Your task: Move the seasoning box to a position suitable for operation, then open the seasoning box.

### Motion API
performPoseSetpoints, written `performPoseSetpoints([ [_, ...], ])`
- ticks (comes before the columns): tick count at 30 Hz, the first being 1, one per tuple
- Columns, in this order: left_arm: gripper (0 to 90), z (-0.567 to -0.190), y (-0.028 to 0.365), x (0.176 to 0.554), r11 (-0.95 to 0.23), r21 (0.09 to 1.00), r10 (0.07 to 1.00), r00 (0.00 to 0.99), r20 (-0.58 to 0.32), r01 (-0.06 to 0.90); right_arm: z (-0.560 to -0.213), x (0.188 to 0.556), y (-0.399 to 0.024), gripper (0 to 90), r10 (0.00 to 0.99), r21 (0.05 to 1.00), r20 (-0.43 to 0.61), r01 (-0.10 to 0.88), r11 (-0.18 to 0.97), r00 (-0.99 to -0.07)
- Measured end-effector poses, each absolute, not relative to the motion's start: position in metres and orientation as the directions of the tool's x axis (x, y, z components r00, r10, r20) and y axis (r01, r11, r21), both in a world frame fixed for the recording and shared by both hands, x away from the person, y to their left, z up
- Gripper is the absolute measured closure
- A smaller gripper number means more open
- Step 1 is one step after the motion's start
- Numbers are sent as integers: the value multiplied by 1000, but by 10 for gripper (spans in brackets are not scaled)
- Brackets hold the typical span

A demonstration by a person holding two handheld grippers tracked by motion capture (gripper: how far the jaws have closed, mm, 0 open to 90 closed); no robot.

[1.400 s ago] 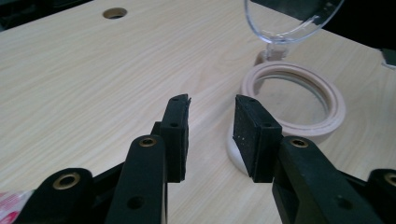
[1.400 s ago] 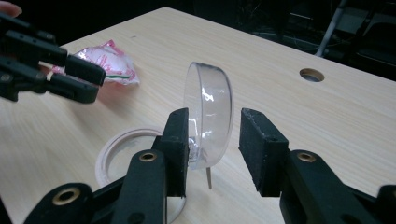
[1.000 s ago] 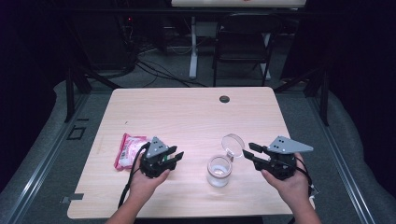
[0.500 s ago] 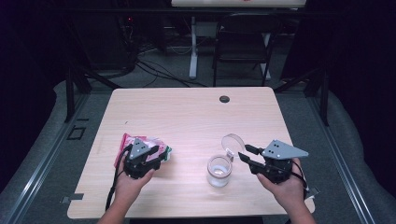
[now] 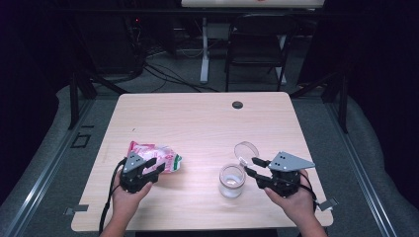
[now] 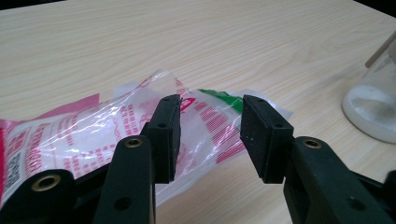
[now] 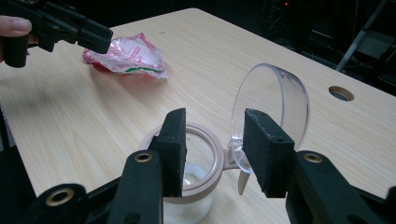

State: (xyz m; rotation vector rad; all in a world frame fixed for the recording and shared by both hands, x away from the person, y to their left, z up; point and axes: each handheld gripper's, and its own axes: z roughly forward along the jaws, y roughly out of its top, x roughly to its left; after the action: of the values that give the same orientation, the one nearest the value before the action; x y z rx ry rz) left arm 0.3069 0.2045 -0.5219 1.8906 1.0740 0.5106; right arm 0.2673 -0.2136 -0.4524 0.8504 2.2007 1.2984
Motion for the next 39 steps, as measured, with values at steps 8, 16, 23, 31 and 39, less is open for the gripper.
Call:
performPoseSetpoints([
  [8,581,-519,211,305,-217,857,852,519,-68,468,-452,265,-212,583,695,894,-63,268,358,-717],
  [16,566,-523,213,307,-255,844,861,507,-24,472,-456,261,-217,576,693,891,-64,272,364,-719],
  [23,550,-530,221,307,-306,830,865,501,37,467,-460,258,-216,569,685,891,-34,288,351,-728],
  [31,547,-532,224,309,-301,817,878,478,35,492,-464,266,-205,563,670,887,-31,289,361,-742],
  [39,455,-535,222,314,-303,802,883,468,33,515,-465,266,-204,562,666,885,-31,289,364,-745],
])
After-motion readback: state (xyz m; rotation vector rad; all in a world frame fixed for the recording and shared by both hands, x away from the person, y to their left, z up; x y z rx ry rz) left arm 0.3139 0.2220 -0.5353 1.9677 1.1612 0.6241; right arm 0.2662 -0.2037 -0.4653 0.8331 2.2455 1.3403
